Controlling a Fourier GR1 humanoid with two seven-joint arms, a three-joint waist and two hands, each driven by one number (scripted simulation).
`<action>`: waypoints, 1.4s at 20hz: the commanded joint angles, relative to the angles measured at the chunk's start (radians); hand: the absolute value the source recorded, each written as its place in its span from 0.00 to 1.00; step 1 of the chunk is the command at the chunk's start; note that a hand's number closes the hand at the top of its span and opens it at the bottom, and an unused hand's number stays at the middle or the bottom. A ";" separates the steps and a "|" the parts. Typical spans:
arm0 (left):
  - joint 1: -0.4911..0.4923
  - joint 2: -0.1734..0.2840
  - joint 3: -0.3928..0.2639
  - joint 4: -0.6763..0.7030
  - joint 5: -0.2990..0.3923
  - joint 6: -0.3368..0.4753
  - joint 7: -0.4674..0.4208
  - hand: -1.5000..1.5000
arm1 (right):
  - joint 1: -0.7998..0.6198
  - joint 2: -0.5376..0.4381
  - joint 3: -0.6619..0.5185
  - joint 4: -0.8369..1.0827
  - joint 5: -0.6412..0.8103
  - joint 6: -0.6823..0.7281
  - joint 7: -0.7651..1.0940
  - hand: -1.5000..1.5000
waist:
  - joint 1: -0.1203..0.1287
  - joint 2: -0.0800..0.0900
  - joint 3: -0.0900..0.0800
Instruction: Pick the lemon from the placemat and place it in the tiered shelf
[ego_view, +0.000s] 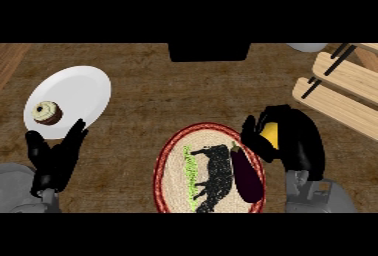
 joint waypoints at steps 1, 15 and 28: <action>-0.012 -0.016 -0.003 0.062 -0.001 -0.008 -0.001 0.50 | -0.097 -0.041 -0.058 -0.180 0.080 0.091 0.178 1.00 | -0.003 0.004 -0.011; -0.009 -0.002 0.018 0.053 0.004 -0.034 0.004 0.50 | -0.441 -0.227 -0.449 -0.337 -0.030 0.444 0.358 1.00 | 0.004 0.002 -0.012; -0.040 -0.049 0.006 0.098 -0.016 -0.027 -0.017 0.50 | -0.623 -0.488 -0.766 0.080 -0.168 0.474 0.097 1.00 | 0.016 0.014 -0.010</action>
